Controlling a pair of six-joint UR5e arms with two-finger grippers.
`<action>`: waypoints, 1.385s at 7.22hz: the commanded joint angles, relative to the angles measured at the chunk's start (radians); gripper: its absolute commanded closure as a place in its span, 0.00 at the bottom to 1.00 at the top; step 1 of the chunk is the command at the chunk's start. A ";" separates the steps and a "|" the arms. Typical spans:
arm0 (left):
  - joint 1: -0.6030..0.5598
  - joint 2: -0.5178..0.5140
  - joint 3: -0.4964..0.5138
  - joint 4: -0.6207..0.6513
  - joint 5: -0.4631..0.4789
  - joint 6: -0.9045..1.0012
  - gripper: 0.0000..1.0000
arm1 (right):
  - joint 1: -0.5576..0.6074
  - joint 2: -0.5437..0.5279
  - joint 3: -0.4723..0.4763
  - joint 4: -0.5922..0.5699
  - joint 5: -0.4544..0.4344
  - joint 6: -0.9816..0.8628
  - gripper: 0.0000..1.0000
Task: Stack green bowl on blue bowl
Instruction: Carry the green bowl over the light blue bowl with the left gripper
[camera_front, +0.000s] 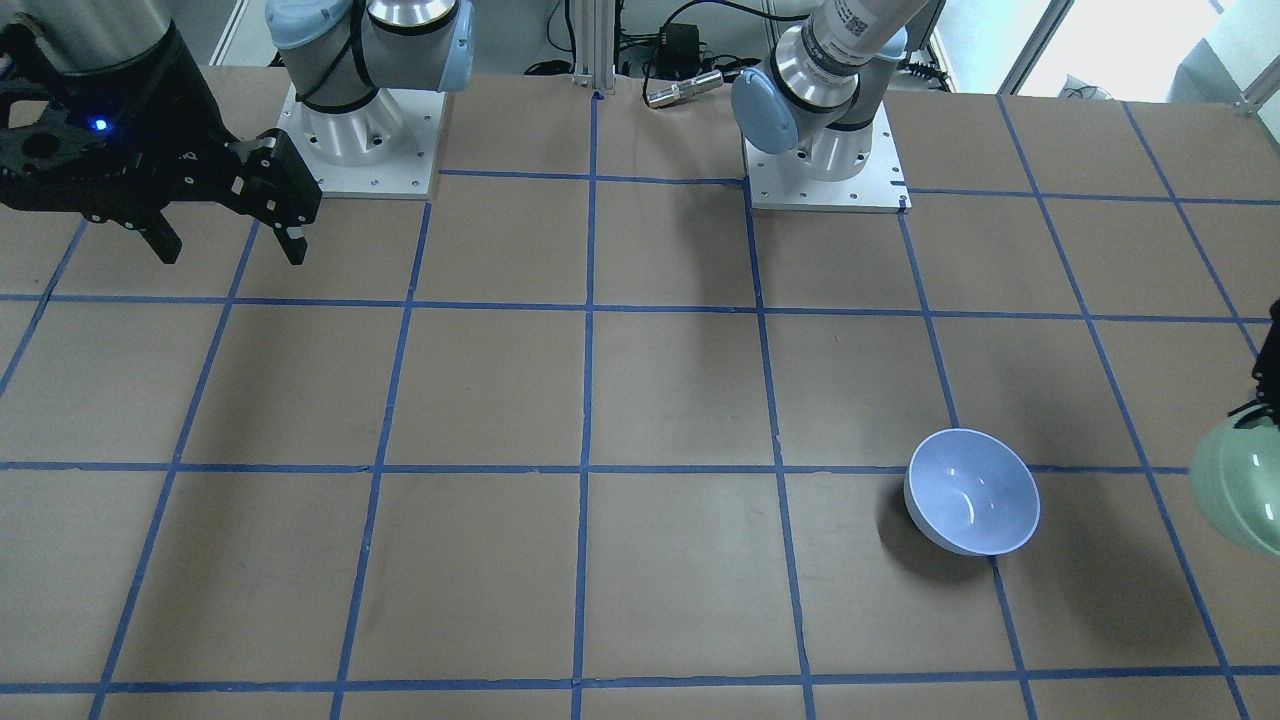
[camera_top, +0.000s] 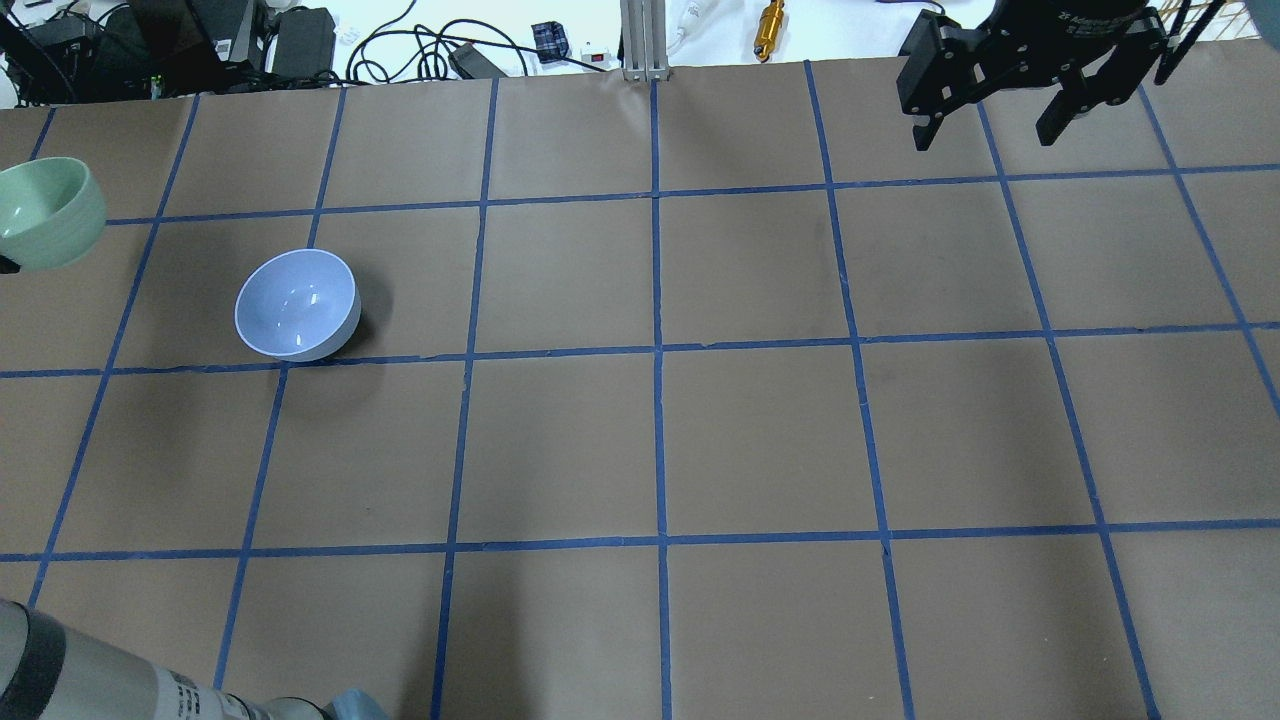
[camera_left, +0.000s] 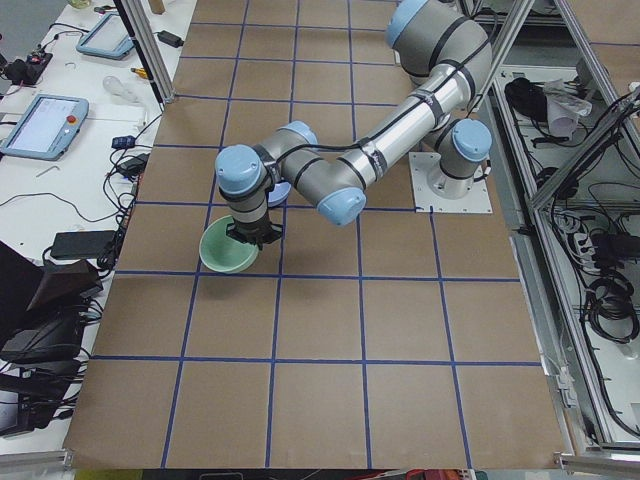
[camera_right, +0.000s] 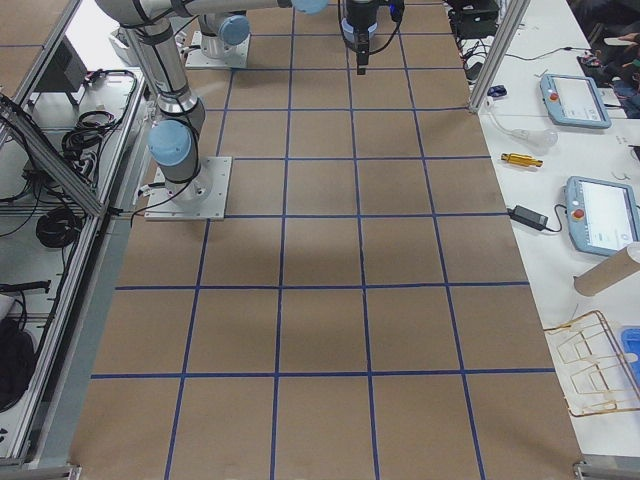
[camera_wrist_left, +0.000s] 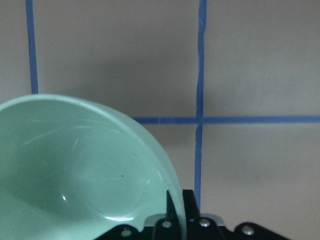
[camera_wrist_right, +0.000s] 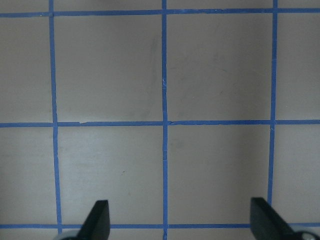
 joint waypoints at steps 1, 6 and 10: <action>-0.142 0.122 -0.194 0.127 0.006 -0.168 1.00 | 0.000 0.000 0.000 0.000 0.000 0.000 0.00; -0.248 0.173 -0.506 0.444 0.013 -0.344 1.00 | 0.000 0.001 0.000 0.000 0.000 0.000 0.00; -0.265 0.191 -0.493 0.433 0.012 -0.471 0.00 | 0.000 0.001 0.000 0.000 0.000 -0.002 0.00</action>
